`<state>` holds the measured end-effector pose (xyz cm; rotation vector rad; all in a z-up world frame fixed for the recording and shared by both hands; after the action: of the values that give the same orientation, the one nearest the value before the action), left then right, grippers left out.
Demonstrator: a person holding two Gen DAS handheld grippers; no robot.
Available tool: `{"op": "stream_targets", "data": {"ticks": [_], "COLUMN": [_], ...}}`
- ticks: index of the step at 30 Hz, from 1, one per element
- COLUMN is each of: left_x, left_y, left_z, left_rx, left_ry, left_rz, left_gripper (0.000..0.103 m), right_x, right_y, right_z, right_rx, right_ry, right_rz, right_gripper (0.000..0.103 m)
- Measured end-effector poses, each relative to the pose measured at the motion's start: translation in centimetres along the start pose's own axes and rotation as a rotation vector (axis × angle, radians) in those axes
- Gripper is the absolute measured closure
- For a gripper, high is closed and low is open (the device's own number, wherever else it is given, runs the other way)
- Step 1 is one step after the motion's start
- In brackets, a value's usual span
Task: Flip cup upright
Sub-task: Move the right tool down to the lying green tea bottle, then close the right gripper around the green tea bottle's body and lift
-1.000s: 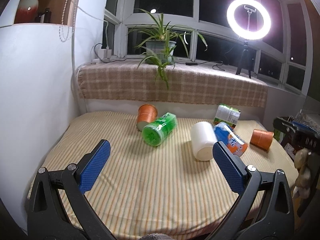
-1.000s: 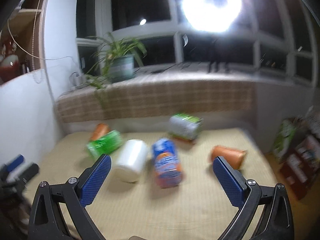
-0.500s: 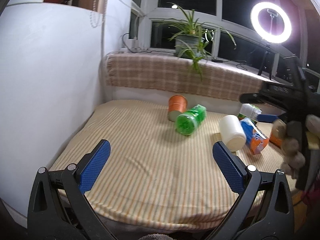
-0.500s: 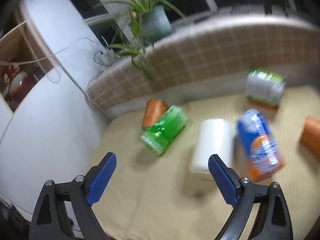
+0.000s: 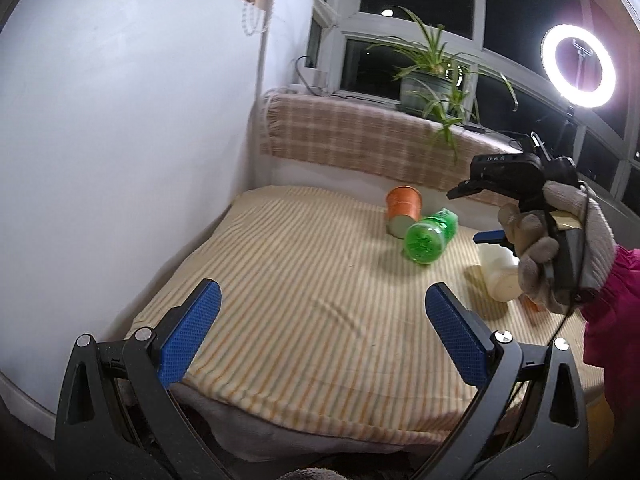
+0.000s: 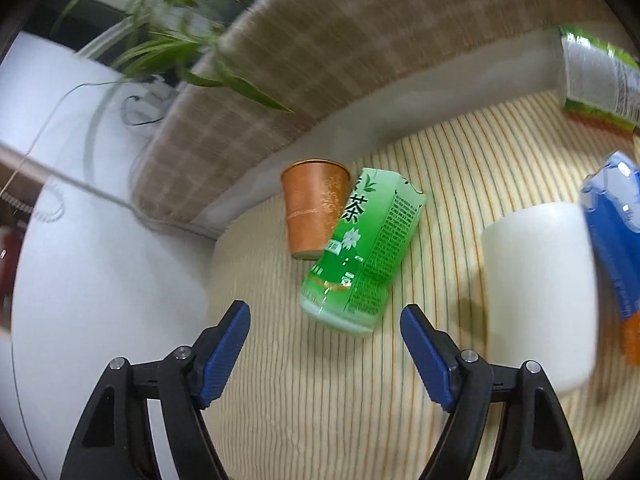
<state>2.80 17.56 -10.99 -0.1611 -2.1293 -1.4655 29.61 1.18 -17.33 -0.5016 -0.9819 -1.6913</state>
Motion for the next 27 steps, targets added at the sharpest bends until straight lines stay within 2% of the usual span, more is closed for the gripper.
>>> {"op": "stream_targets", "data": {"ticks": [9, 19, 27], "left_x": [0.0, 0.3, 0.8], "left_y": [0.2, 0.2, 0.5], "left_z": [3.0, 4.1, 4.4], "left_rx": [0.041, 0.059, 0.062], "left_ry": [0.03, 0.038, 0.052], "left_rz": [-0.002, -0.001, -0.014], "left_gripper": [0.0, 0.0, 0.0], "right_x": [-3.8, -6.2, -7.4], "right_y": [1.2, 1.8, 1.8], "right_z": [-0.5, -1.2, -1.5], "right_rx": [-0.082, -0.118, -0.135], "right_ry": [-0.066, -0.147, -0.149], "right_rz": [0.009, 0.015, 0.025], "right_gripper": [0.027, 0.03, 0.033]}}
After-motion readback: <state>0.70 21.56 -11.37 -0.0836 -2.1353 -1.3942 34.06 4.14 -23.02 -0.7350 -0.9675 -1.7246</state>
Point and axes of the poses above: each gripper's, at about its wrist camera, not at the fingertips, and x roughly against the way its jaws point, z to its left, y to its top, the point moved 9 cm from there along -x, roughly the way its jaws point, and after that the axes turned 8 degrees about x, right-handed, at the moved point
